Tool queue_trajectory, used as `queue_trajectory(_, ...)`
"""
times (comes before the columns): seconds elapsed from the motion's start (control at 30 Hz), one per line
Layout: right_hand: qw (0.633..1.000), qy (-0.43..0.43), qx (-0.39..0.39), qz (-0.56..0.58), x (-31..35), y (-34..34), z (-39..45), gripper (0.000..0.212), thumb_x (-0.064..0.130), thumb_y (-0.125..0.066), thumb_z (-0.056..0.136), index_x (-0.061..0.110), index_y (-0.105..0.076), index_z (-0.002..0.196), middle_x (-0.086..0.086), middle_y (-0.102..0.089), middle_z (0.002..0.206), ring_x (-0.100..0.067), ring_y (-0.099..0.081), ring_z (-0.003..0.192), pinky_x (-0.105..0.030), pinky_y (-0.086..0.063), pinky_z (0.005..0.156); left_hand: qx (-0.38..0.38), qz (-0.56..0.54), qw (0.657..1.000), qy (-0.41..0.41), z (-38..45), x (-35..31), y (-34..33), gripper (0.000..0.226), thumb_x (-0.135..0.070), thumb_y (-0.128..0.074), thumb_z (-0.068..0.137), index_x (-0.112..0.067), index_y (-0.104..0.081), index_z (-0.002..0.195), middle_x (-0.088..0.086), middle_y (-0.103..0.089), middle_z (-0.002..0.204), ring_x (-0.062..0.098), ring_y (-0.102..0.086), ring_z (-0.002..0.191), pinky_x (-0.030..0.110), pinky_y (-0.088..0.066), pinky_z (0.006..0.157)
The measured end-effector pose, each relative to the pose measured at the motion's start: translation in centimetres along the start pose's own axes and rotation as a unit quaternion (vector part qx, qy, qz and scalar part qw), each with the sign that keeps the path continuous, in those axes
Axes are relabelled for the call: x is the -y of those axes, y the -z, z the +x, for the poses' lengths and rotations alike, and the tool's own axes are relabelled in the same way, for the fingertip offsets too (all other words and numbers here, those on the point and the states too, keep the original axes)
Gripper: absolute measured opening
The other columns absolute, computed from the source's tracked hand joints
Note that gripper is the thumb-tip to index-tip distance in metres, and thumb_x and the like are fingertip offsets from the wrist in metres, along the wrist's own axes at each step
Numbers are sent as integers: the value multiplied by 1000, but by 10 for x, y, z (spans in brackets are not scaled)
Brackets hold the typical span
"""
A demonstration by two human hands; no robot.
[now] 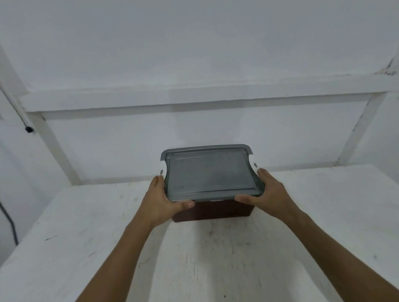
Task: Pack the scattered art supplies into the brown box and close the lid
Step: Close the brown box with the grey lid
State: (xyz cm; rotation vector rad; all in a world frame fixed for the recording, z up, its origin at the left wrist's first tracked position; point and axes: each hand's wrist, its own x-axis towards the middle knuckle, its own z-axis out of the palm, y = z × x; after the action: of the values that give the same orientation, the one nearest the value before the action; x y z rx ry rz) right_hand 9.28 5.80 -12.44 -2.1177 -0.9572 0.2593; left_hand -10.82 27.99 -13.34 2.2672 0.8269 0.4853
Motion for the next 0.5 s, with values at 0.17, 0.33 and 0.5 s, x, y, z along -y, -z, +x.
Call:
queue_trajectory(0.17, 1000, 20, 15, 17, -3, 5, 32, 55, 58, -81, 57, 31, -43, 87, 3, -50, 91, -8, -51, 80, -14, -36, 58, 4, -23, 1000, 17, 30, -3, 0, 100, -61, -84, 50, -19, -40, 129, -4, -45, 119, 14, -49, 109, 29, -45, 90)
queue_trajectory(0.33, 1000, 14, 19, 8, -5, -2, 55, 66, 58, -81, 58, 23, -42, 98, 3, -48, 97, -9, -48, 84, -14, -35, 59, -3, -20, 999, 50, 51, -2, -1, 94, -54, -86, 54, -15, -42, 126, -2, -47, 118, 14, -49, 103, 27, -43, 80)
queue_trajectory(0.5, 1000, 5, 9, 1, -9, -7, 66, 76, 65, -79, 55, 20, -43, 104, 2, -49, 100, -13, -52, 91, -15, -38, 60, 5, -14, 998, 64, 64, -1, 0, 93, -51, -87, 56, -14, -41, 127, -3, -45, 117, 16, -48, 104, 28, -43, 80)
